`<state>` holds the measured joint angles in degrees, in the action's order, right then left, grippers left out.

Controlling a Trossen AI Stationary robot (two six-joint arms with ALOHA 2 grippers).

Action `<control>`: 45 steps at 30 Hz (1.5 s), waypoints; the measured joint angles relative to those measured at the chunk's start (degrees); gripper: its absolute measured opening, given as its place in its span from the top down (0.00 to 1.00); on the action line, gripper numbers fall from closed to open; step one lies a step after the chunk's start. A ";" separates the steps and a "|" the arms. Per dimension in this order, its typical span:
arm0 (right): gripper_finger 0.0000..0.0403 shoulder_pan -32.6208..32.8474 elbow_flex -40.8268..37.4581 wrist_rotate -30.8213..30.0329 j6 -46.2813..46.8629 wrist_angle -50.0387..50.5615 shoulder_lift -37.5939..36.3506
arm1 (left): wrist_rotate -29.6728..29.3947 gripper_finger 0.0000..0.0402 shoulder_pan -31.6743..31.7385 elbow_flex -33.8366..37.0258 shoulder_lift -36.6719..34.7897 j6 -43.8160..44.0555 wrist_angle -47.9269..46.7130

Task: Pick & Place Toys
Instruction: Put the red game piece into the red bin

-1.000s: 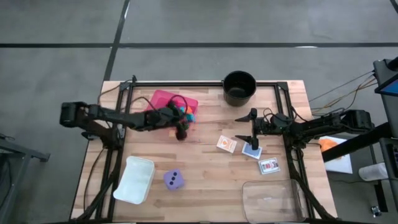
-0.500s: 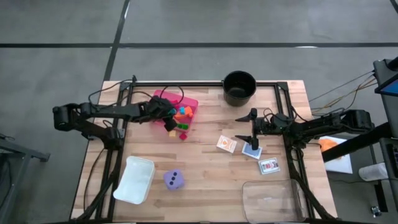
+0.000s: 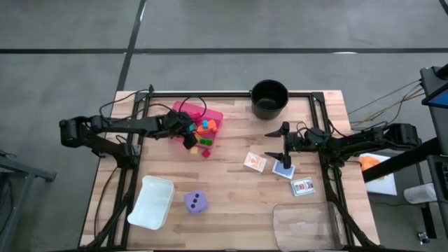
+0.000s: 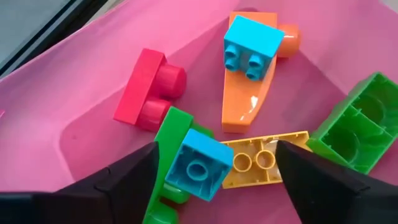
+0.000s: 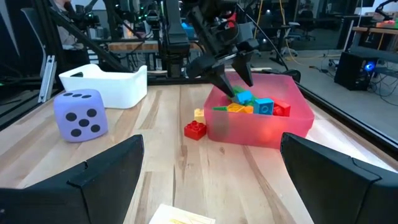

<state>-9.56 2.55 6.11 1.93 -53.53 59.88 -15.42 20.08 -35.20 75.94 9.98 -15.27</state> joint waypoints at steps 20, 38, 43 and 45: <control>0.06 0.02 0.00 0.00 0.00 0.57 0.00 | -1.52 0.17 -15.13 1.95 -0.24 5.79 30.14; 0.06 0.02 0.00 -0.02 0.00 0.49 0.00 | -2.22 0.18 -27.02 4.63 0.77 28.06 28.91; 0.06 0.02 0.00 0.00 0.22 0.50 0.00 | 0.68 0.18 -27.17 4.41 2.65 32.09 28.29; 0.06 0.02 0.00 -0.02 0.22 0.50 0.00 | 1.47 0.18 -27.21 4.20 4.04 33.37 28.25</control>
<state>-9.54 2.55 6.09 2.15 -53.04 59.88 -13.95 -7.14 -31.00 79.98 43.34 12.98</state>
